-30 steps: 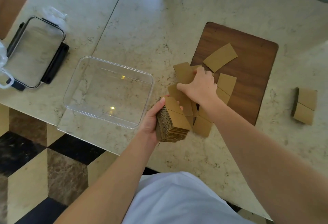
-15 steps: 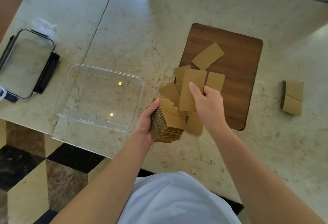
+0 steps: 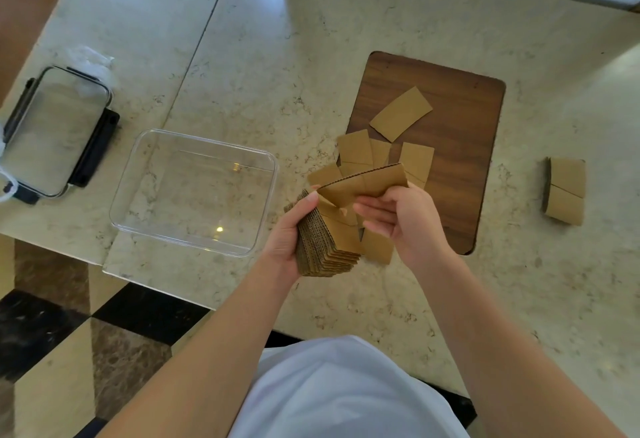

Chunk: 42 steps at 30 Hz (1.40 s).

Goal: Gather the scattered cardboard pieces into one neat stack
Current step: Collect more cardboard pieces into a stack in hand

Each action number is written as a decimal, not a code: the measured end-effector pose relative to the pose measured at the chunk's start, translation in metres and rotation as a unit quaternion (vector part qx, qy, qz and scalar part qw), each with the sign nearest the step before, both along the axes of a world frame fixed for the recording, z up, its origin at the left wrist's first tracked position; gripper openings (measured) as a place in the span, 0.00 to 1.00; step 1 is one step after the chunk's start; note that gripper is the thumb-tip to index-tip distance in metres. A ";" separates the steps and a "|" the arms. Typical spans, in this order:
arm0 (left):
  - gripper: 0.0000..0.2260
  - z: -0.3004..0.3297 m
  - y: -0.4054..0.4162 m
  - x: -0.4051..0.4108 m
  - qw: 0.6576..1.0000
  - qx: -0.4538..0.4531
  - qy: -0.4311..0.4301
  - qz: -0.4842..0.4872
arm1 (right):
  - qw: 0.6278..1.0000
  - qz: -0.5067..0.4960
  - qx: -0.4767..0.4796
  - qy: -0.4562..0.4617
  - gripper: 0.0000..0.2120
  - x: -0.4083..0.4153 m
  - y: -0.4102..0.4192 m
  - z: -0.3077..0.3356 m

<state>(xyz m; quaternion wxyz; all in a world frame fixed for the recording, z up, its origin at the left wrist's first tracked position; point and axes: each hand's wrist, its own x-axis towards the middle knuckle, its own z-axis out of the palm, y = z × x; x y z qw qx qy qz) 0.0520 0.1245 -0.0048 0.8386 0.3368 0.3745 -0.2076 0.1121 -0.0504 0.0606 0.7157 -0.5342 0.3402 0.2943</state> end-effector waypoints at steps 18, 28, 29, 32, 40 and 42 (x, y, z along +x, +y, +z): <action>0.22 0.017 -0.008 0.016 0.993 0.090 -0.073 0.006 | 0.995 0.087 0.008 0.052 0.17 -0.021 -0.010 -0.022; 0.27 0.025 -0.014 0.011 0.995 0.072 -0.067 -0.019 | 0.965 0.253 0.046 0.052 0.28 -0.019 -0.009 -0.016; 0.28 0.026 -0.015 0.010 0.995 0.069 -0.070 -0.029 | 0.960 0.255 0.090 0.067 0.30 -0.019 -0.010 -0.014; 0.31 0.028 -0.016 0.008 0.992 0.079 -0.067 -0.074 | 0.943 0.295 0.133 0.076 0.29 -0.021 -0.013 -0.014; 0.35 0.035 -0.019 0.007 0.973 0.172 -0.013 -0.151 | 0.951 0.282 0.109 0.059 0.27 -0.030 -0.013 -0.023; 0.42 0.035 -0.028 0.011 0.959 0.244 0.034 -0.143 | 0.961 0.265 0.055 0.050 0.24 -0.028 -0.015 -0.021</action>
